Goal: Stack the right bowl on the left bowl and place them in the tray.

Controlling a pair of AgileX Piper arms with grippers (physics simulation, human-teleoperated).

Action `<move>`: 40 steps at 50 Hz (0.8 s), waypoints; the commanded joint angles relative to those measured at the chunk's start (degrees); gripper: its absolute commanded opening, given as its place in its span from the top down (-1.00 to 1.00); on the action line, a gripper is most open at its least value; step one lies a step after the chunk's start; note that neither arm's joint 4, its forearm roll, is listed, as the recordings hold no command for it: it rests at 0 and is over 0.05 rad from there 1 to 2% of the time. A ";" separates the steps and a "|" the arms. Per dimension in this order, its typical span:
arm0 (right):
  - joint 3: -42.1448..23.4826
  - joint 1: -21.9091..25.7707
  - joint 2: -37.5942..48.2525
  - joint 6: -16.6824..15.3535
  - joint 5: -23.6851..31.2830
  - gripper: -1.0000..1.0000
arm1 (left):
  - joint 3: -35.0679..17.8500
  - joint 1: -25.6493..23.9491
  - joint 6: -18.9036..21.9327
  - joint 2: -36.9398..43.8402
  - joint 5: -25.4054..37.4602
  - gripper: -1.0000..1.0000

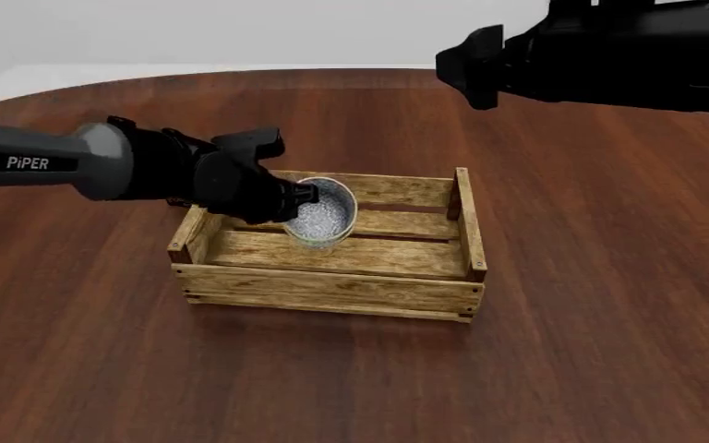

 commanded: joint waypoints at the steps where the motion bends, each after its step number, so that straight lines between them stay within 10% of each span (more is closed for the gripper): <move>1: -0.05 0.01 -0.28 0.10 0.15 -1.00 | 1.47 -0.54 -1.46 0.79 -2.62 1.00; 21: 0.04 0.11 -0.29 0.10 0.11 -1.00 | 1.30 -0.14 -1.32 2.20 -2.64 1.00; 22: 0.05 0.11 -0.28 0.12 0.11 -1.00 | 1.22 0.07 -1.29 2.15 -2.55 -1.00; 40: 0.14 0.24 -0.28 0.07 0.08 -1.00 | 1.40 0.19 -1.16 0.56 -2.02 -1.00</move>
